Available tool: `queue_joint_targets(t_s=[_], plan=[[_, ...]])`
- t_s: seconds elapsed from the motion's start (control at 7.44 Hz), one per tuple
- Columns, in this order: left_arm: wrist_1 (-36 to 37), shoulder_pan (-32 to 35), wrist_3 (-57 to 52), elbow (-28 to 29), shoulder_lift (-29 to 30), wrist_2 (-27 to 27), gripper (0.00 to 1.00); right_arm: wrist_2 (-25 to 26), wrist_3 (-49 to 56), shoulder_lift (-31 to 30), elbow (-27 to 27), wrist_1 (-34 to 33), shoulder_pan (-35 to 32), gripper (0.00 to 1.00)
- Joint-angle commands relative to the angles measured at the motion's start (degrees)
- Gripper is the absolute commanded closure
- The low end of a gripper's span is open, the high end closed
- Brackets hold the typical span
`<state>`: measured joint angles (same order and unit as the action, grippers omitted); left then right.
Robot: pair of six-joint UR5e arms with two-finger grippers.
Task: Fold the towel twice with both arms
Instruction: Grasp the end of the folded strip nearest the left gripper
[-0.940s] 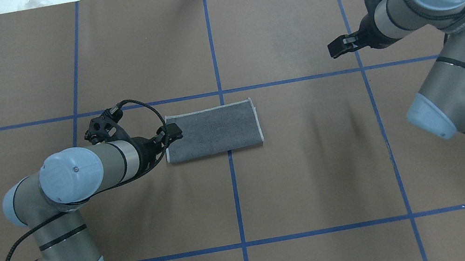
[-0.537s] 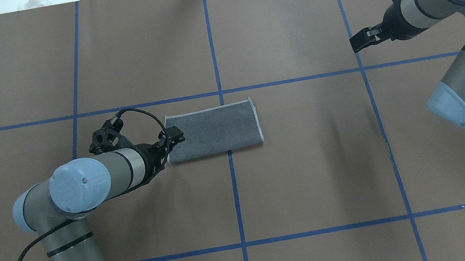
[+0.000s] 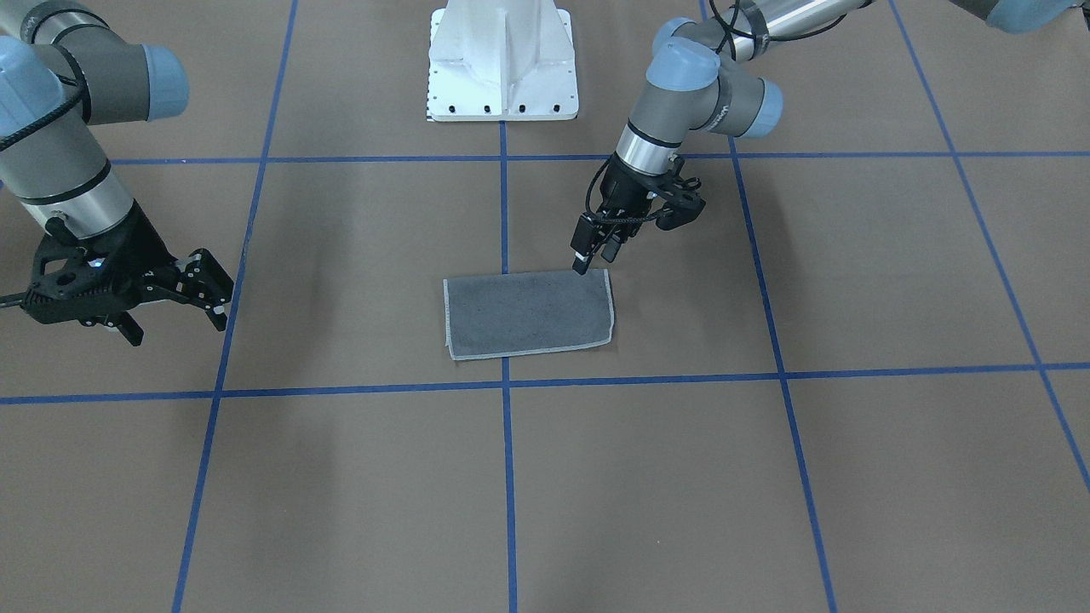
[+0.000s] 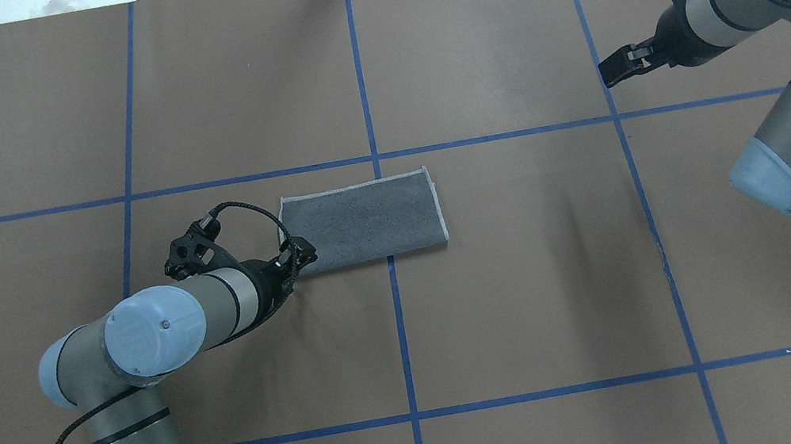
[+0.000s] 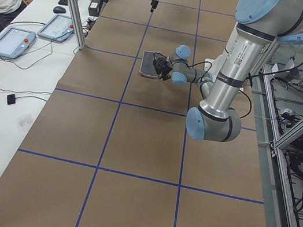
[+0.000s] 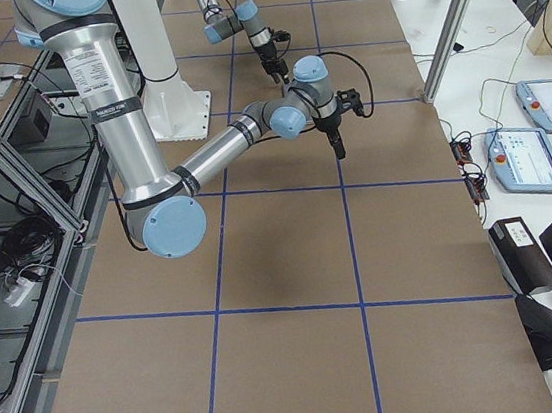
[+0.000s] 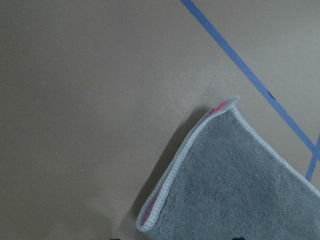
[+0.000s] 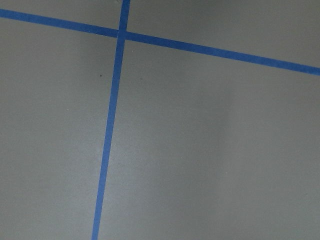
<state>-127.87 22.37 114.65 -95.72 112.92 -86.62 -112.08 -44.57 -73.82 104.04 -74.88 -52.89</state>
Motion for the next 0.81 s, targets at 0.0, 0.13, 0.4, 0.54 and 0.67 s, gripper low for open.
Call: queue_joint_targets(t_s=[0.0,0.13,0.4,0.54,0.67], plan=[[-0.01,-0.04,-0.31,0.18,0.19,0.05,0.39,0.11,-0.08,0.00,0.03,0.00,-0.02,0.01],[-0.01,0.13,-0.48,0.18,0.11,0.05,0.39,0.11,-0.08,0.00,-0.06,0.00,-0.02,0.01],[-0.01,0.39,-0.92,0.27,-0.16,0.05,0.39,0.19,-0.08,0.08,-0.06,0.00,0.07,0.01],[-0.01,0.48,-0.92,0.45,-0.07,0.05,0.39,0.19,-0.08,0.08,-0.06,0.00,0.07,0.01],[-0.01,0.57,-0.92,0.62,-0.07,0.05,0.39,0.19,-0.08,0.08,-0.06,0.00,0.07,0.01]])
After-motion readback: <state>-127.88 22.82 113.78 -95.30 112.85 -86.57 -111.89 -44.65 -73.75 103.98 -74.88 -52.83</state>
